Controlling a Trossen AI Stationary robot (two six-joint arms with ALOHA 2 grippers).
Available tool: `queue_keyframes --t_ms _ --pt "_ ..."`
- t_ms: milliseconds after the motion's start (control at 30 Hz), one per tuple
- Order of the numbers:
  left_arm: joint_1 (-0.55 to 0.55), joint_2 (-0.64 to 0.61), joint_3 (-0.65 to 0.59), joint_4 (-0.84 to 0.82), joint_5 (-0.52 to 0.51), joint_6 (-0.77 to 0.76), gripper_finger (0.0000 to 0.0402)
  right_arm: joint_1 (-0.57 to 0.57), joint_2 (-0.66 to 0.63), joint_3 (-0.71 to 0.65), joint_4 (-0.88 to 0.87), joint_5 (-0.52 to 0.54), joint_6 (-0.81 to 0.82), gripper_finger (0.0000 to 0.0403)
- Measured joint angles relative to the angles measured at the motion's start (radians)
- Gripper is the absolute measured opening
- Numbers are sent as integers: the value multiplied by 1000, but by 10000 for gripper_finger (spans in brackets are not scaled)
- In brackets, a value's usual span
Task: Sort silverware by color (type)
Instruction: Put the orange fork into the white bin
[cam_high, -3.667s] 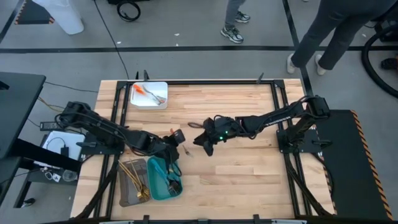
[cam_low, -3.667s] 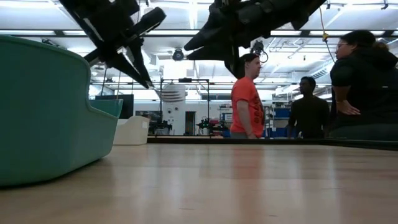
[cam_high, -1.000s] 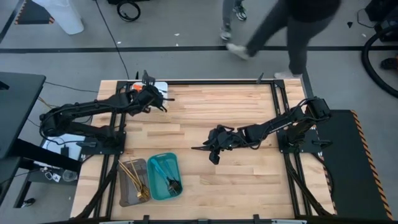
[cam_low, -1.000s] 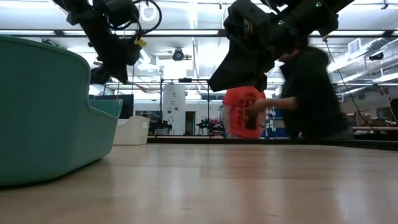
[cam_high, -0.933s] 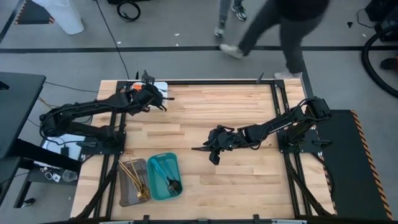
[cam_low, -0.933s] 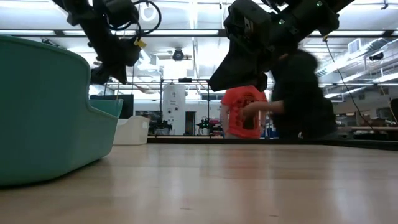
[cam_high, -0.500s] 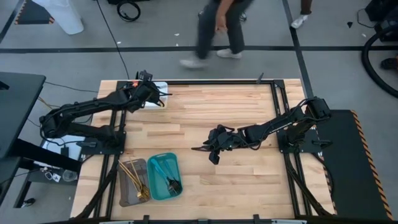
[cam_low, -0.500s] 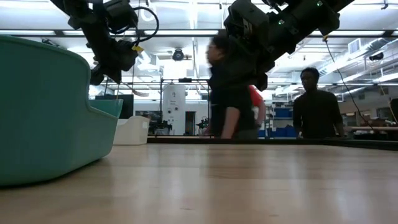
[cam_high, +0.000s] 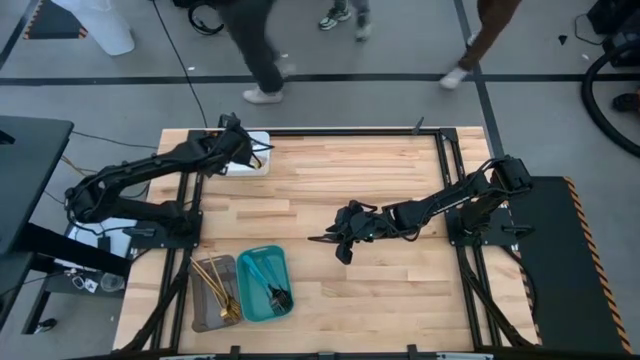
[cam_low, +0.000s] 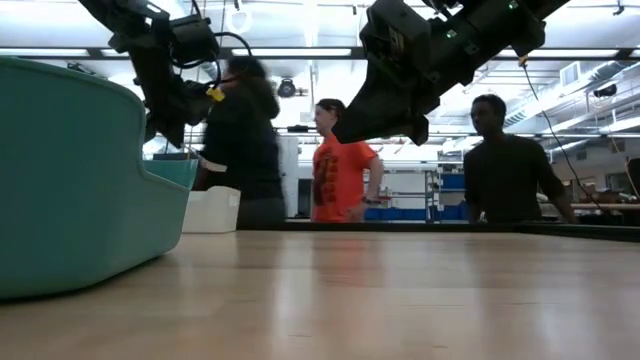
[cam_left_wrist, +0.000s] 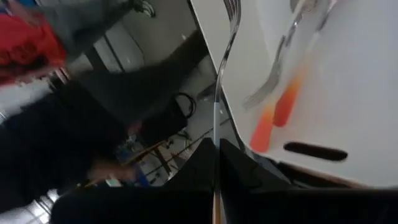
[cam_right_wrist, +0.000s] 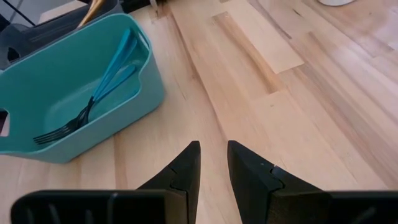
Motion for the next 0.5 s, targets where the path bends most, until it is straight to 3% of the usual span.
queue_keyframes --t_ms 500 --pt "13 207 0 15 -10 -20 12 2 0 0 8 -3 0 91"
